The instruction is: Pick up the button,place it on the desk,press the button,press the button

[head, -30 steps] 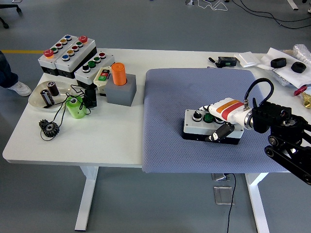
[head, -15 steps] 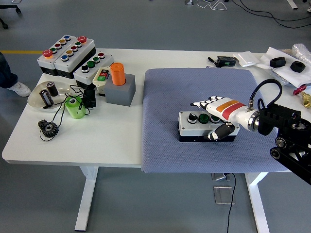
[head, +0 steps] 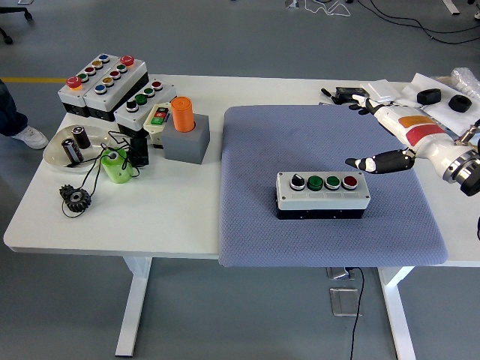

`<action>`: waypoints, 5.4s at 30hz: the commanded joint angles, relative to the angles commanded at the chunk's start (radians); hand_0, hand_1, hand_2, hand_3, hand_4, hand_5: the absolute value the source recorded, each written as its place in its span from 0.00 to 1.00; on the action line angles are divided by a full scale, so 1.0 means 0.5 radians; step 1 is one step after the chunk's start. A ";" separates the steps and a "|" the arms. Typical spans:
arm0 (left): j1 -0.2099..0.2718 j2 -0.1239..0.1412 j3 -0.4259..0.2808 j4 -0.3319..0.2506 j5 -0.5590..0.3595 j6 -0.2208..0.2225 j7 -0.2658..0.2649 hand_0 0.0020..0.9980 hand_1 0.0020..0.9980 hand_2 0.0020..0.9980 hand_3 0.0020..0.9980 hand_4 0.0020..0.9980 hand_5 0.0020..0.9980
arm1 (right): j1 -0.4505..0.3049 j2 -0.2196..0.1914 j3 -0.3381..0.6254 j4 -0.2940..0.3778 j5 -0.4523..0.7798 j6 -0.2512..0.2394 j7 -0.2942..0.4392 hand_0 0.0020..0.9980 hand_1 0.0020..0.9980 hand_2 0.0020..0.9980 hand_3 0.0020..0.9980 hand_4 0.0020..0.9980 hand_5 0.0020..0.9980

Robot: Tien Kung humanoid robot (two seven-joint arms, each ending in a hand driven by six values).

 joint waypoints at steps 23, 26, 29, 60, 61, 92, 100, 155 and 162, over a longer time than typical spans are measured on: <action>0.000 -0.003 0.009 0.000 0.006 -0.007 0.004 0.64 0.70 0.70 0.50 0.31 1.00 | -0.168 -0.025 -0.143 0.072 -0.012 0.218 -0.310 0.17 0.00 0.12 0.77 0.54 0.50; 0.001 0.000 0.013 0.000 0.004 -0.007 0.002 0.64 0.70 0.70 0.50 0.31 1.00 | -0.156 -0.012 -0.164 0.084 -0.016 0.228 -0.316 0.17 0.00 0.12 0.77 0.54 0.50; 0.002 0.000 0.023 0.000 -0.005 -0.009 0.000 0.64 0.70 0.70 0.50 0.31 1.00 | -0.148 -0.005 -0.185 0.095 -0.019 0.230 -0.318 0.17 0.00 0.12 0.78 0.54 0.50; 0.004 -0.002 0.022 0.000 -0.010 -0.008 0.000 0.64 0.70 0.70 0.50 0.32 1.00 | -0.129 0.055 -0.266 -0.045 -0.007 0.292 -0.317 0.17 0.00 0.12 0.76 0.53 0.50; 0.003 -0.002 0.019 0.000 -0.004 -0.007 0.002 0.64 0.70 0.70 0.50 0.32 1.00 | -0.128 0.056 -0.267 -0.045 -0.009 0.290 -0.318 0.17 0.00 0.12 0.76 0.53 0.50; 0.001 0.000 0.034 0.000 -0.029 -0.008 -0.003 0.64 0.70 0.70 0.50 0.32 1.00 | -0.120 0.070 -0.254 -0.044 0.121 0.362 -0.344 0.17 0.00 0.11 0.75 0.54 0.53; -0.002 -0.003 0.034 0.000 -0.031 -0.008 -0.002 0.64 0.70 0.70 0.50 0.32 1.00 | -0.116 0.085 -0.285 -0.067 0.147 0.429 -0.363 0.17 0.00 0.11 0.75 0.54 0.53; 0.021 -0.005 0.079 0.000 -0.030 -0.021 0.002 0.64 0.70 0.70 0.50 0.31 1.00 | -0.131 0.048 -0.227 -0.050 0.073 0.403 -0.369 0.17 0.00 0.12 0.75 0.54 0.52; 0.023 -0.005 0.079 0.000 -0.032 -0.020 0.001 0.64 0.70 0.70 0.50 0.31 1.00 | -0.151 0.041 -0.123 0.038 0.047 0.355 -0.359 0.18 0.00 0.12 0.75 0.54 0.52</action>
